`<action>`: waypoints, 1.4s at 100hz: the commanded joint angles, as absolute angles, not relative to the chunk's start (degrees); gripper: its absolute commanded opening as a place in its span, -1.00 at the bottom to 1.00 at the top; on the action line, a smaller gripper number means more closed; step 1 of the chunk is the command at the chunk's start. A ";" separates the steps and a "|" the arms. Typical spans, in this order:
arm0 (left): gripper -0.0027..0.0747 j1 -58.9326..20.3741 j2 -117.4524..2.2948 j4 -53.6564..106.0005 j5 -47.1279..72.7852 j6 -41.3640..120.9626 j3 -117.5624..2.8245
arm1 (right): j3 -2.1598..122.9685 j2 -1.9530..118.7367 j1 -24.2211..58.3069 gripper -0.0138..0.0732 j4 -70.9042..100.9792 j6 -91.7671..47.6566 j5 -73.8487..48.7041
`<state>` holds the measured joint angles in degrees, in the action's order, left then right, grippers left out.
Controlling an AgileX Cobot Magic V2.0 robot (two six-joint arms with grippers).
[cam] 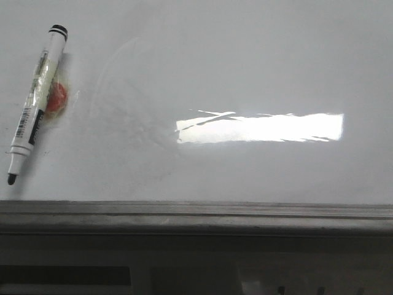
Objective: Write number 6 on whiteboard
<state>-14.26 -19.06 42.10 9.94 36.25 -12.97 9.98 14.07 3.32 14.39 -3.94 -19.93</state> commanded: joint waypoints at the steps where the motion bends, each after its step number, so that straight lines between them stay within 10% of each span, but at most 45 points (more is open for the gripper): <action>1: 0.35 -16.65 -21.88 44.71 4.48 36.60 -14.35 | 11.83 15.07 3.25 -0.83 14.69 -4.61 -15.40; 92: 0.35 -27.94 -23.57 41.84 -2.03 36.14 -14.86 | 11.83 15.07 3.25 -0.83 14.69 -4.61 -15.29; 117: 0.35 -30.39 -24.09 -2.96 -7.75 -9.49 -14.49 | 11.83 15.07 3.25 -0.83 14.69 -4.61 -15.29; 140: 0.35 -32.30 -29.91 -6.19 -7.75 -14.44 -14.49 | 11.83 15.07 3.25 -0.83 14.69 -4.61 -15.29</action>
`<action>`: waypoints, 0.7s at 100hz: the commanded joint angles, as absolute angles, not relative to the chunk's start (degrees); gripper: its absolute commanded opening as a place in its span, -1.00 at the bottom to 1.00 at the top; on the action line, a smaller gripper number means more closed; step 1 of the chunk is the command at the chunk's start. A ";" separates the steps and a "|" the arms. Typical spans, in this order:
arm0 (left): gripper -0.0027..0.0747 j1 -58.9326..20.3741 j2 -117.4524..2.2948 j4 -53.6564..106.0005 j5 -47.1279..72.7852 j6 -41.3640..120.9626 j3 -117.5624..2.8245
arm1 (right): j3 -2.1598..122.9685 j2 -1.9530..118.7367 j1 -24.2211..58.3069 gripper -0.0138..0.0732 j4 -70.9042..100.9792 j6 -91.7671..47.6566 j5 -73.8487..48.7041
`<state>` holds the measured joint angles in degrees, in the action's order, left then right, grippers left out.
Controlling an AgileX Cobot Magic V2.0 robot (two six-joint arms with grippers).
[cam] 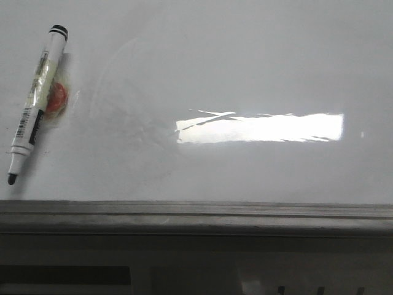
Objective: Write number 6 on whiteboard
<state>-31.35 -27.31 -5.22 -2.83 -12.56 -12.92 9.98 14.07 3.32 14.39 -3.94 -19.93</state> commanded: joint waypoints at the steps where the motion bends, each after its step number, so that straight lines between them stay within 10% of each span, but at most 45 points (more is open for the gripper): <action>1: 0.35 -32.44 -30.11 -6.19 -7.91 -14.44 -14.49 | 11.83 15.07 3.25 -0.83 14.69 -4.61 -15.29; 70: 0.33 -37.65 -54.59 -5.11 -22.91 -14.44 -14.84 | 11.83 15.07 3.25 -0.83 14.69 -4.61 -15.29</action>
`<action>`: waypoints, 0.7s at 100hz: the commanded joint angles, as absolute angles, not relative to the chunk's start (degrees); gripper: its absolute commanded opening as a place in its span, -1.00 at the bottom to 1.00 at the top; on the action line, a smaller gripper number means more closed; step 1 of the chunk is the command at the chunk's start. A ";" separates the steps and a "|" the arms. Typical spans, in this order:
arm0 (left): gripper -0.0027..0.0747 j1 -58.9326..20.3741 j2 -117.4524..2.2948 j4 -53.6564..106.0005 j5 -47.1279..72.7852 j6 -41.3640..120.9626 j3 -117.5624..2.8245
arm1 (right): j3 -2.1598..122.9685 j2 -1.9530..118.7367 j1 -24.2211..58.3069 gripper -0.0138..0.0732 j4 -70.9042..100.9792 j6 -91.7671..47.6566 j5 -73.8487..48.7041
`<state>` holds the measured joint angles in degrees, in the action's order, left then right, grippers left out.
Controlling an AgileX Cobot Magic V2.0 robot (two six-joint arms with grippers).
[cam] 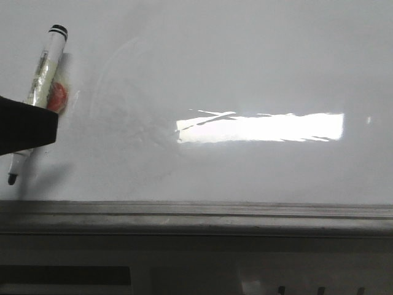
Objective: Write number 6 on whiteboard
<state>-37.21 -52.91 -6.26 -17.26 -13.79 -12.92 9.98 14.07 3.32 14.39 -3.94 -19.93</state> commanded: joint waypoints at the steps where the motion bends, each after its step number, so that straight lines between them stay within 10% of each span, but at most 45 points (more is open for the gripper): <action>1: 0.32 -37.65 -54.76 -5.02 -22.97 -14.44 -14.84 | 11.83 15.07 3.25 -0.83 14.69 -4.61 -15.29; 16: -0.01 -37.65 -57.00 -3.42 -23.10 -14.44 -14.84 | 11.83 15.07 3.25 -0.83 14.69 -4.61 -15.29; 36: -0.99 -37.65 -57.39 -3.42 -22.60 -14.44 -14.84 | 11.83 15.07 3.25 -0.83 14.69 -4.61 -14.55; 70: -0.98 -37.65 -57.28 -3.99 -25.47 -14.44 -14.84 | 11.83 15.07 3.25 -0.83 14.82 -4.61 -9.99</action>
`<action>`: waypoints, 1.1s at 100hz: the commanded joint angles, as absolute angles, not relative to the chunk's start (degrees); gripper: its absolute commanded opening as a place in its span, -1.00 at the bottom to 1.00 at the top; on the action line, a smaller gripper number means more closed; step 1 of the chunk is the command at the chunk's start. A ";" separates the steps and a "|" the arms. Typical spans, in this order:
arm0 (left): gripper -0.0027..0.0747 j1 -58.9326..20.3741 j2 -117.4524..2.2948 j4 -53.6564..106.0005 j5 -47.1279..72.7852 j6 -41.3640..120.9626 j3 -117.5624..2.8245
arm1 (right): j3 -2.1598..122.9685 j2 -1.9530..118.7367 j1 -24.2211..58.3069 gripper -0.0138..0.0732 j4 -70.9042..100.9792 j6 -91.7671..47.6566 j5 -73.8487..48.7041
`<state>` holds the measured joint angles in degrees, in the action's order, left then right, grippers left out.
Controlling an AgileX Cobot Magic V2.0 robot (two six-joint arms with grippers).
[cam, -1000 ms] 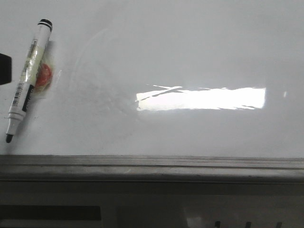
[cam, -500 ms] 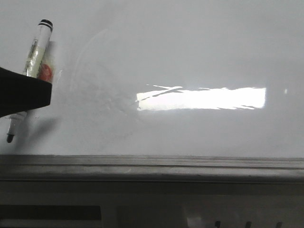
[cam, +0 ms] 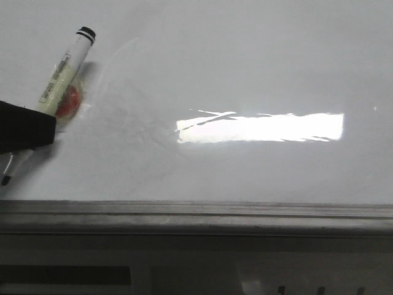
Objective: Write number 6 on whiteboard
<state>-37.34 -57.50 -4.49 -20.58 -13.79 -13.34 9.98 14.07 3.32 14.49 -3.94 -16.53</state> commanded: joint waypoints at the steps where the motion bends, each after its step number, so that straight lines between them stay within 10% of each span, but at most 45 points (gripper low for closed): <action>1: -0.98 -37.65 -57.15 -4.19 -25.69 -14.44 -14.84 | 11.83 15.07 3.25 -0.83 14.82 -4.61 -9.90; 40: -0.98 -42.93 -56.66 -16.96 -31.07 -14.47 -15.24 | 14.07 15.07 5.21 -0.83 14.82 -9.47 -14.85; 90: -0.98 -49.46 -56.66 -21.69 -31.42 -14.47 -16.72 | 28.08 33.81 32.50 -0.81 14.82 -15.30 -15.54; 110: -0.98 -49.46 -56.66 -28.19 -29.06 -14.47 -19.81 | 32.65 43.74 46.89 0.01 14.82 -17.31 -11.04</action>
